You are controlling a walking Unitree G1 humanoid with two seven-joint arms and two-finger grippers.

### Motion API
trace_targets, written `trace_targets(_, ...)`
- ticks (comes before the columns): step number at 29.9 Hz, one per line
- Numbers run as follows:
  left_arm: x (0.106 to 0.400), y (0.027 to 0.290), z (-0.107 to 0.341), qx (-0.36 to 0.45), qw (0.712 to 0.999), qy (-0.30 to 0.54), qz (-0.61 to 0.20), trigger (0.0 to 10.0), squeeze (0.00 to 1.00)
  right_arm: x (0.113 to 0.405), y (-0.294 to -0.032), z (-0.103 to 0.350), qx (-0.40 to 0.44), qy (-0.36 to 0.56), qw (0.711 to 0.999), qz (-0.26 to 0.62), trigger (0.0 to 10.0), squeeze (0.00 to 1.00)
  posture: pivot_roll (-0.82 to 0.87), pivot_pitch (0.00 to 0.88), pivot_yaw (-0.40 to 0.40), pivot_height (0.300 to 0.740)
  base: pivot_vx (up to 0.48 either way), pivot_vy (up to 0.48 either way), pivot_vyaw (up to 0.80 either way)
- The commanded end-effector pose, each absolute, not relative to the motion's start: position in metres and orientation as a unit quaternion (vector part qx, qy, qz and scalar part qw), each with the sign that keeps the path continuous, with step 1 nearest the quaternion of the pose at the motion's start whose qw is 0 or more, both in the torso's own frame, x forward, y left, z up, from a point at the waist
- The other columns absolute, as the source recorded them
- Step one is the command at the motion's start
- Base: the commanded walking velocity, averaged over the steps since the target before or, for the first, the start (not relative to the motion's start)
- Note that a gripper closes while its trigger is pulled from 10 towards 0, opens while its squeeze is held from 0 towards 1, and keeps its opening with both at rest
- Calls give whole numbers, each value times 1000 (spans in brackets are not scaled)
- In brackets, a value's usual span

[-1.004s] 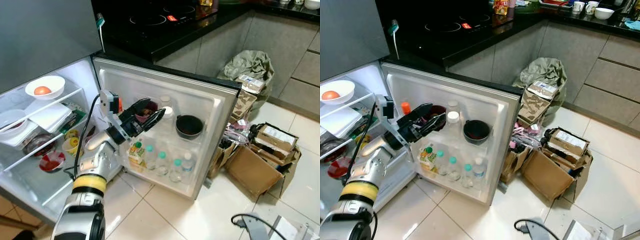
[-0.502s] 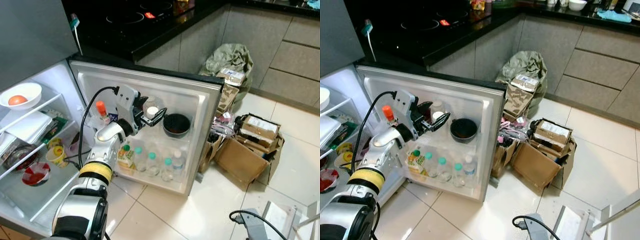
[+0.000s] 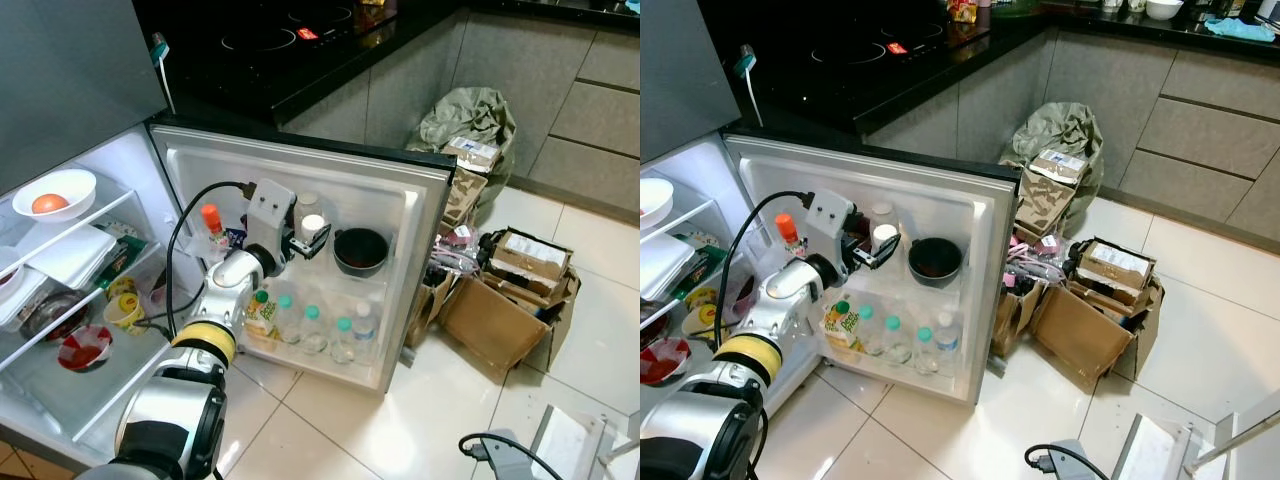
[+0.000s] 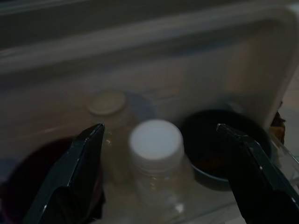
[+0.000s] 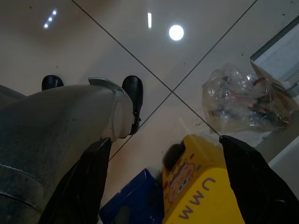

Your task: Restocking fridge

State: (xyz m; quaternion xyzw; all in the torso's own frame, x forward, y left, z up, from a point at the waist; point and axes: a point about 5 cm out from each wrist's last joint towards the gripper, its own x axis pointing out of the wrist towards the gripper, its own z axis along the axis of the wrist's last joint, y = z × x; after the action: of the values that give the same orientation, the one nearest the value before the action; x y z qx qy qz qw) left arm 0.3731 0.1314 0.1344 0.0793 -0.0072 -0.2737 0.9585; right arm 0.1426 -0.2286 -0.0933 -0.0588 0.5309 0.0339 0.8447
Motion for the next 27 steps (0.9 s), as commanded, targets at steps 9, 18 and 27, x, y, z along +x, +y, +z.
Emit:
trace_targets(9, 370, 117, 116, 56, 968, 21, -245, 10000, 0, 138, -228, -95, -54, 533, 844, 28, 10000, 0, -61, 24, 43, 740, 0, 0, 0)
trace_targets(18, 371, 112, 111, 44, 976, 36, -208, 10000, 0, 138, -230, -95, -56, 530, 846, 26, 10000, 0, -68, 30, 46, 740, 0, 0, 0)
trace_targets(27, 375, 104, 118, 25, 978, 31, -204, 10000, 0, 139, -231, -94, -58, 528, 847, 28, 10000, 0, -68, 33, 43, 740, 0, 0, 0)
